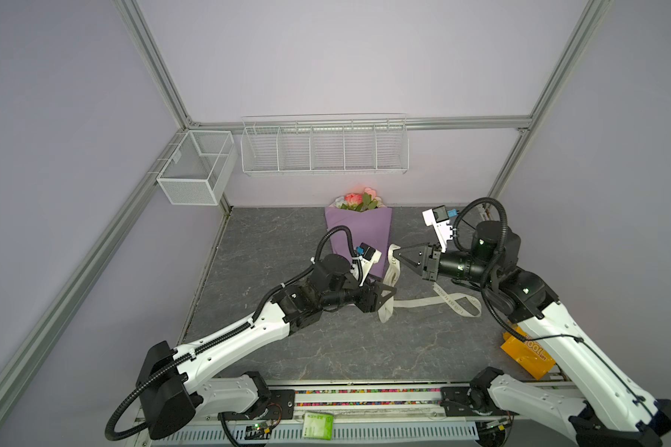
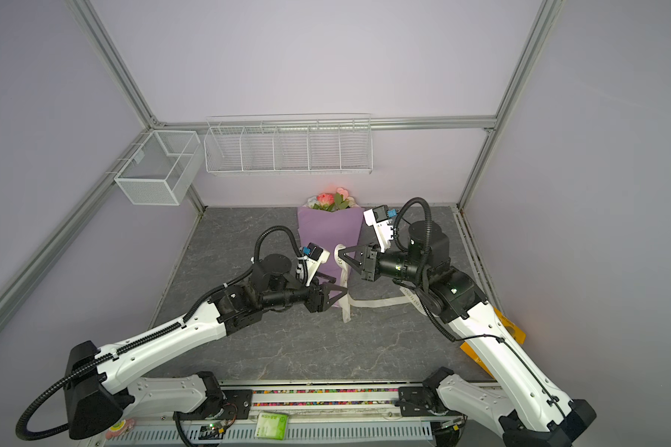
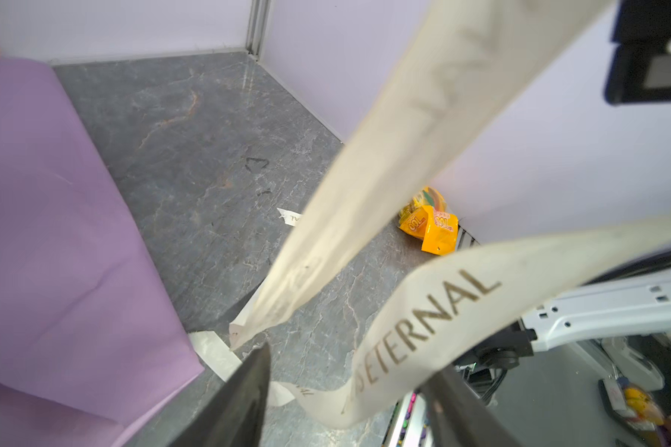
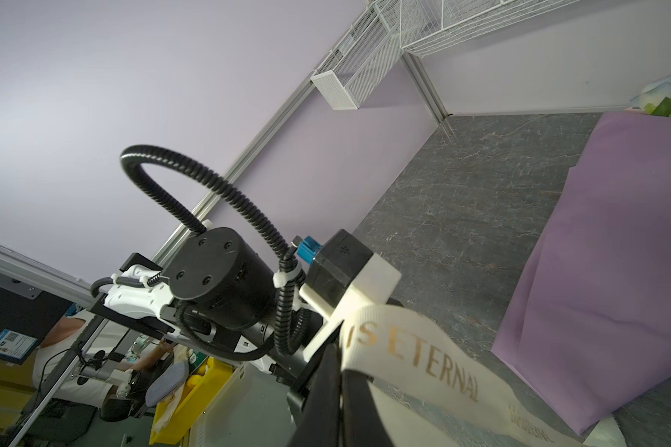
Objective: Tie the bouquet of fake flowers
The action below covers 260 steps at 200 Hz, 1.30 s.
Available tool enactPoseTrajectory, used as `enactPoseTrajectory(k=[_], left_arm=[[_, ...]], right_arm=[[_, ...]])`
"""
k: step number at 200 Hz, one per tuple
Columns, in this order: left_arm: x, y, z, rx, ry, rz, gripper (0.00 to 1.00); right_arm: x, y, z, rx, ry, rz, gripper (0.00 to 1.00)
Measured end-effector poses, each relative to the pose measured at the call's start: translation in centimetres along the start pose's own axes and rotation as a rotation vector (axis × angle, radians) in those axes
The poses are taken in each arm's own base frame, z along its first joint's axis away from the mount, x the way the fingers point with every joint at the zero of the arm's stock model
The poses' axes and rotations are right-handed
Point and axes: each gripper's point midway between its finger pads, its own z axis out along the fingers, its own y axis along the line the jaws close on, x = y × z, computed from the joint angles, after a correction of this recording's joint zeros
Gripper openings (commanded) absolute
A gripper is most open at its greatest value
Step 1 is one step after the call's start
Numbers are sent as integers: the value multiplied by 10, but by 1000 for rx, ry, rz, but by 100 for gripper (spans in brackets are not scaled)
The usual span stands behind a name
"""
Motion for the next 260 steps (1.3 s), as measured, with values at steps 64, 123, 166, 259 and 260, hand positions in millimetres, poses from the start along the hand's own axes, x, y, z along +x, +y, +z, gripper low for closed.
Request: enactPoseTrajectory(k=[64,123,166,259,260], left_arm=[[1,1,-10,-9,-21,-22,31],[5,-3,-3,21,-6,-29,59],[11,-6,9,21,5,-23,58],[12,3,9,-46,-13,-15,0],[12,3,9,-48,-15,-15,0]], right_arm=[[1,-6,-2,32,-18,5,11],[3,-18,9,45,-1,47,11],[1,-19,12,42,-6,58,11],[4,-45,12,162,-25,84,22],[4,-45,11,166,-25,83,24]])
